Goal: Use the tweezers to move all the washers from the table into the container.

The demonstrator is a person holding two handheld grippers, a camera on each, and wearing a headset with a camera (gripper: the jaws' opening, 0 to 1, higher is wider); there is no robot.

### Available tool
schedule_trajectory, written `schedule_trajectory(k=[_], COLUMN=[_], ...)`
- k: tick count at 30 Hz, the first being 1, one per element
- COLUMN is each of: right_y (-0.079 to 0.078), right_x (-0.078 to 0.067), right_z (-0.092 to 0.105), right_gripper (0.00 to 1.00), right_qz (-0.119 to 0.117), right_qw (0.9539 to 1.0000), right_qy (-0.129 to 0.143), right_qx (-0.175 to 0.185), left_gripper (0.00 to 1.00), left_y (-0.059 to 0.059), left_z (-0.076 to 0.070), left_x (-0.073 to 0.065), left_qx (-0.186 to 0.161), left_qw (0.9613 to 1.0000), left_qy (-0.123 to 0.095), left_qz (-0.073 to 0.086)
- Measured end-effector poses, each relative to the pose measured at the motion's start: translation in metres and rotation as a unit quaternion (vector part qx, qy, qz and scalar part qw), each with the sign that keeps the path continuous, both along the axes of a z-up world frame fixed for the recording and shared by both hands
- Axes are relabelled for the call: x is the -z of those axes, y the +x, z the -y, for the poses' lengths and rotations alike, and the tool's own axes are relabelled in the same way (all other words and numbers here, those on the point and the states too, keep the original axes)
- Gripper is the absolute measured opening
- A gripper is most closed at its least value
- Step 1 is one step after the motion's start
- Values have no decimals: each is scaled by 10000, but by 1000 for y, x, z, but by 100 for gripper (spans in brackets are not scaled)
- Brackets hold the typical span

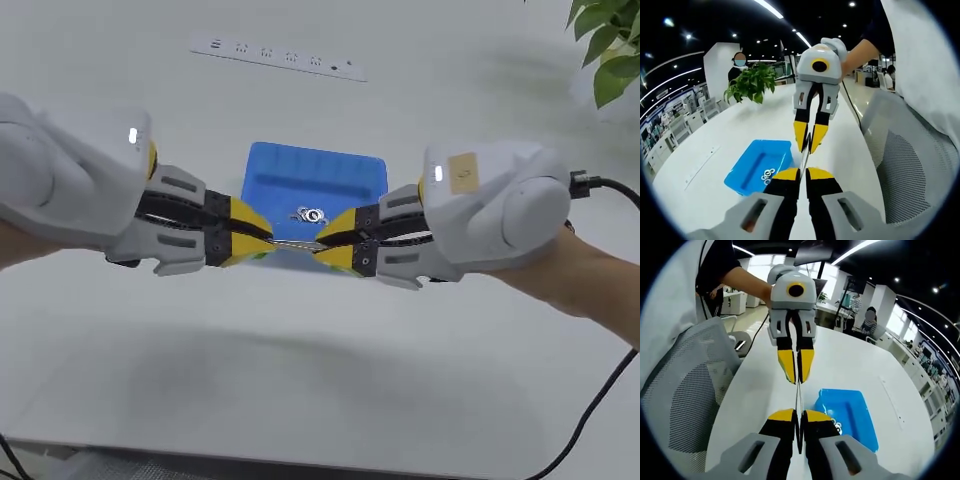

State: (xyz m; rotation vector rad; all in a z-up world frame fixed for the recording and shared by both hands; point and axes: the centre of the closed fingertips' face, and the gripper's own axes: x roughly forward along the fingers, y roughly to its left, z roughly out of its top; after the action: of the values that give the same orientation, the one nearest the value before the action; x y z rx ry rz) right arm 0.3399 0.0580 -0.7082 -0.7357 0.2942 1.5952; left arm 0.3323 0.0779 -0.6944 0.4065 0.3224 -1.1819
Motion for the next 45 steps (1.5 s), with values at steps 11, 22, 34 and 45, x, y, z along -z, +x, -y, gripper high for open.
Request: schedule_trajectory(k=[11, 22, 34, 45], right_y=[1, 6, 11, 10], right_x=[9, 42, 81, 90], right_z=[-2, 1, 7, 11], right_gripper=[7, 7, 8, 8], right_qz=[-20, -220, -486, -631], right_qw=[10000, 9992, 9958, 9944], right_qy=[-63, -308, -699, -725], right_qx=[-61, 137, 323, 446], left_gripper=[6, 6, 6, 6], left_y=[4, 10, 16, 15], left_z=[4, 7, 12, 13], left_x=[21, 56, 100, 105], left_qx=[205, 226, 196, 235], left_qw=[9986, 9960, 9894, 9878], left_qy=[487, 823, 1288, 1384], left_qz=[19, -268, -639, -677])
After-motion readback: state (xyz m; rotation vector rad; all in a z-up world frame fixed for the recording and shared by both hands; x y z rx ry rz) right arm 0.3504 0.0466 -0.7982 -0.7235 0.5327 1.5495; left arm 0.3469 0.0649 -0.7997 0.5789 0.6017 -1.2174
